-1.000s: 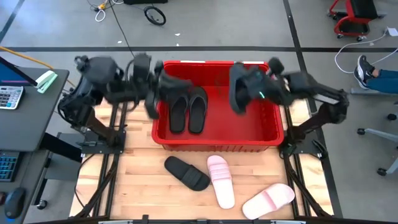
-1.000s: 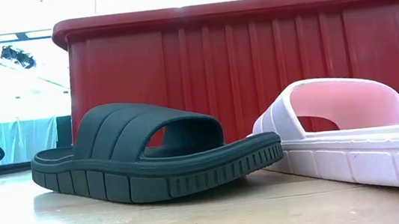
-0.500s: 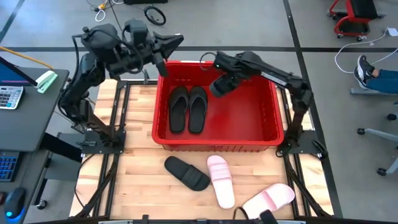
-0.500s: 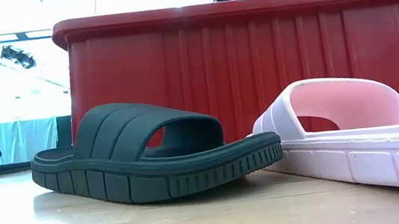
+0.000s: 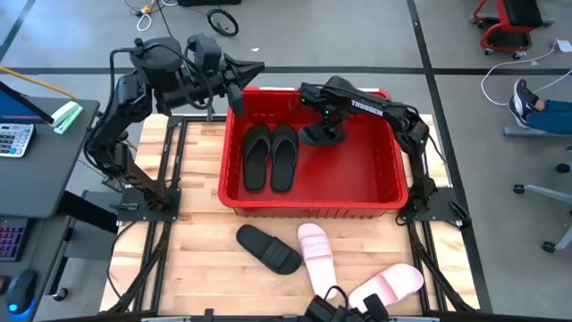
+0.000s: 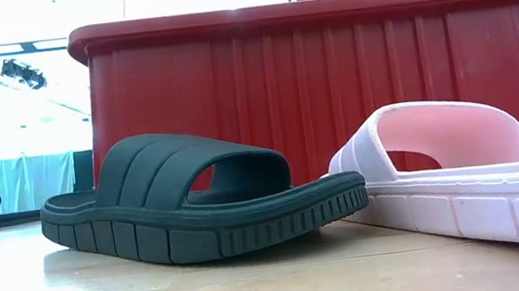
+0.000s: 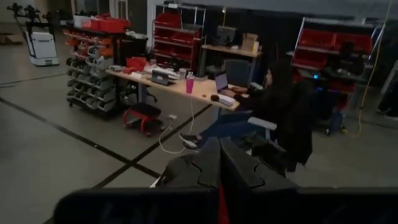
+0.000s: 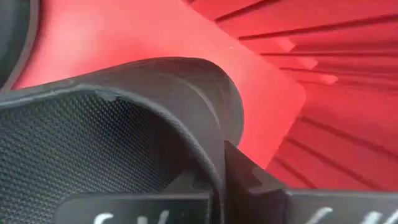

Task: Pick and place slides into bin
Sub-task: Put the right black slide into the red bin

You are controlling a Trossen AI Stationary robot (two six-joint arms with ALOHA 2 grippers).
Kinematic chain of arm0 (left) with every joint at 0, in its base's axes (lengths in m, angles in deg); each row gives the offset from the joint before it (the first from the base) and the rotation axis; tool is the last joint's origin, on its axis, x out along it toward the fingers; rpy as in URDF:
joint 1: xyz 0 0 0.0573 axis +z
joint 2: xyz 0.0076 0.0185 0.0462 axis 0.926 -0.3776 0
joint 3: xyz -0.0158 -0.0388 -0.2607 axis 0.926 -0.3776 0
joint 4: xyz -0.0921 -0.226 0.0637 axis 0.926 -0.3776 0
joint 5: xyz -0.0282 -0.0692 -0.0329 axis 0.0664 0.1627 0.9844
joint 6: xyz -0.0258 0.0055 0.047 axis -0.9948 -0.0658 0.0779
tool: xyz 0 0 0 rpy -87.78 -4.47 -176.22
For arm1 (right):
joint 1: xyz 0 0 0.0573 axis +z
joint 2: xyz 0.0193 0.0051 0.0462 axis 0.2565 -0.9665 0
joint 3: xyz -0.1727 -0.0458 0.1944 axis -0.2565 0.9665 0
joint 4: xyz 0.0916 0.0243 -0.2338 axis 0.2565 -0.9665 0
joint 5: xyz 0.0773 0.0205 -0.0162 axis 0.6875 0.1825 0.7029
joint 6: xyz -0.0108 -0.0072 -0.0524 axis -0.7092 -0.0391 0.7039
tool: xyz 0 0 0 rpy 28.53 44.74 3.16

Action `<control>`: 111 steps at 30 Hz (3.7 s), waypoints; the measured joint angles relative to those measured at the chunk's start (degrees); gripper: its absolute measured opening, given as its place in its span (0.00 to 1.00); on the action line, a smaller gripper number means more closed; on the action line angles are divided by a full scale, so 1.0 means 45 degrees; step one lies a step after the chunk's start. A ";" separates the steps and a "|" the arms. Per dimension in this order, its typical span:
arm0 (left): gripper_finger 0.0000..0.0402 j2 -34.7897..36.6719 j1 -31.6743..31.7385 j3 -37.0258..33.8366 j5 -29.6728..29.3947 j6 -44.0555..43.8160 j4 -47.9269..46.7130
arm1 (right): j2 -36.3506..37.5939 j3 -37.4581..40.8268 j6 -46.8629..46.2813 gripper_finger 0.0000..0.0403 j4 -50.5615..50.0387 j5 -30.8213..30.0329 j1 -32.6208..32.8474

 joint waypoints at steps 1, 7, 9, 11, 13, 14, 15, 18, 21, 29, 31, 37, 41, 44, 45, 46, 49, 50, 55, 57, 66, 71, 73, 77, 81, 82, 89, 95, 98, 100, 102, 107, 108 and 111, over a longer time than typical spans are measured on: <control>0.02 0.0000 0.0000 0.0001 -0.0002 0.0059 -0.0123 | -0.0091 0.0000 0.0147 0.03 0.0017 -0.0153 -0.0019; 0.04 0.0010 0.0005 0.0000 -0.0015 0.0514 -0.0494 | -0.0191 0.0000 0.2351 0.03 0.0688 -0.1304 0.0271; 0.05 0.0010 0.0005 -0.0004 -0.0019 0.0635 -0.0548 | -0.0051 0.0000 0.3293 0.03 0.1261 -0.1491 0.0541; 0.05 0.0010 0.0005 -0.0003 -0.0015 0.0636 -0.0551 | 0.0129 -0.0004 0.4319 0.02 0.1875 -0.1477 0.0918; 0.05 0.0012 0.0005 0.0001 -0.0019 0.0636 -0.0552 | 0.0214 -0.0032 0.5880 0.02 0.2344 -0.1330 0.1362; 0.05 0.0015 0.0005 -0.0003 -0.0016 0.0631 -0.0552 | 0.0216 -0.0034 0.6829 0.02 0.2481 -0.1178 0.1600; 0.04 0.0019 0.0005 -0.0003 -0.0024 0.0631 -0.0552 | 0.0194 -0.0029 0.7828 0.02 0.2548 -0.1045 0.1849; 0.03 0.0019 0.0005 -0.0003 -0.0024 0.0632 -0.0557 | 0.0157 -0.0019 1.0488 0.02 0.2867 -0.0969 0.2514; 0.02 0.0024 0.0005 0.0001 -0.0019 0.0626 -0.0565 | 0.0120 0.0179 1.1837 0.02 0.3866 -0.1650 0.2897; 0.05 0.0022 0.0000 -0.0002 -0.0019 -0.0147 -0.0646 | 0.0135 0.2288 1.1996 0.02 0.6694 -0.4292 0.2617; 0.04 0.0019 0.0000 0.0001 -0.0023 -0.0377 -0.0689 | 0.0266 0.3047 1.1920 0.02 0.7342 -0.4734 0.2522; 0.02 0.0019 0.0000 -0.0004 -0.0024 -0.0389 -0.0761 | 0.0722 0.5304 1.2240 0.02 1.0797 -0.3900 0.2400; 0.03 0.0019 0.0000 -0.0001 -0.0024 -0.0389 -0.0761 | 0.0844 0.6106 1.2313 0.02 1.2069 -0.4028 0.2433; 0.05 0.0019 0.0000 -0.0001 -0.0028 -0.0396 -0.0761 | 0.0814 0.6678 1.2104 0.03 1.2366 -0.3671 0.2421; 0.06 0.0019 -0.0005 0.0001 -0.0024 -0.0398 -0.0761 | 0.0799 0.6841 1.2105 0.03 1.2438 -0.3587 0.2416; 0.06 0.0015 -0.0005 0.0000 -0.0024 -0.0394 -0.0761 | 0.0799 0.6952 1.2113 0.03 1.2576 -0.3590 0.2426; 0.05 0.0005 0.0000 -0.0001 -0.0024 -0.0394 -0.0764 | 0.0806 0.7067 1.1997 0.07 1.2665 -0.3582 0.2437; 0.05 0.0005 -0.0005 -0.0001 -0.0024 -0.0395 -0.0769 | 0.0804 0.7024 1.1844 0.09 1.2654 -0.3591 0.2430; 0.02 0.0005 -0.0005 0.0001 -0.0024 -0.0394 -0.0819 | 0.0847 0.6741 1.1547 0.19 1.2661 -0.3633 0.2321; 0.02 0.0005 0.0001 -0.0003 -0.0024 -0.0394 -0.0858 | 0.0881 0.6593 1.1560 0.22 1.2634 -0.3728 0.2262; 0.06 0.0000 -0.0005 -0.0001 -0.0024 -0.0482 -0.0953 | 0.0940 0.6533 1.1526 0.26 1.1784 -0.3721 0.1922; 0.03 0.0000 -0.0070 -0.0001 -0.0023 -0.0482 -0.1051 | 0.0940 0.6533 1.1526 0.26 1.1570 -0.4056 0.1927; 0.02 0.0000 -0.0079 -0.0004 -0.0019 -0.0482 -0.1058 | 0.0940 0.6533 1.1370 0.26 1.1565 -0.4083 0.1963; 0.03 0.0000 -0.0141 -0.0002 -0.0019 -0.0486 -0.1137 | 0.0940 0.6533 1.0600 0.26 1.1430 -0.4248 0.2008; 0.05 0.0000 -0.0210 -0.0001 -0.0019 -0.0486 -0.1225 | 0.0945 0.6533 0.9952 0.24 1.1381 -0.4494 0.2009; 0.05 0.0000 -0.0214 -0.0002 -0.0019 -0.0486 -0.1235 | 0.0945 0.6533 1.0003 0.22 1.1376 -0.4493 0.2000; 0.03 0.0000 -0.0214 0.0000 -0.0019 -0.0486 -0.1233 | 0.1124 0.6533 1.0053 0.03 1.0702 -0.4391 0.2076; 0.02 0.0000 -0.0218 0.0001 -0.0019 -0.0486 -0.1271 | 0.1525 0.6538 0.9815 0.06 1.0714 -0.4733 0.2262; 0.04 0.0000 -0.0214 0.0001 -0.0023 -0.0486 -0.1266 | 0.1545 0.6538 0.9866 0.03 1.1324 -0.4115 0.2177; 0.05 0.0000 -0.0214 -0.0002 -0.0021 -0.0489 -0.1271 | 0.1454 0.6538 1.0064 0.03 1.1345 -0.4118 0.2129; 0.06 0.0000 -0.0216 -0.0001 -0.0019 -0.0513 -0.1266 | 0.1399 0.6547 1.0136 0.04 1.1211 -0.4108 0.2042; 0.05 0.0000 -0.0214 0.0001 -0.0019 -0.0739 -0.1325 | 0.1358 0.6586 1.0105 0.06 1.1212 -0.4082 0.1911; 0.04 0.0000 -0.0214 -0.0004 -0.0019 -0.0744 -0.1334 | 0.1350 0.6586 1.0103 0.06 1.1208 -0.4052 0.1892; 0.03 0.0000 -0.0238 0.0000 -0.0019 -0.0745 -0.1415 | 0.1343 0.6586 1.0096 0.06 1.1195 -0.4053 0.1898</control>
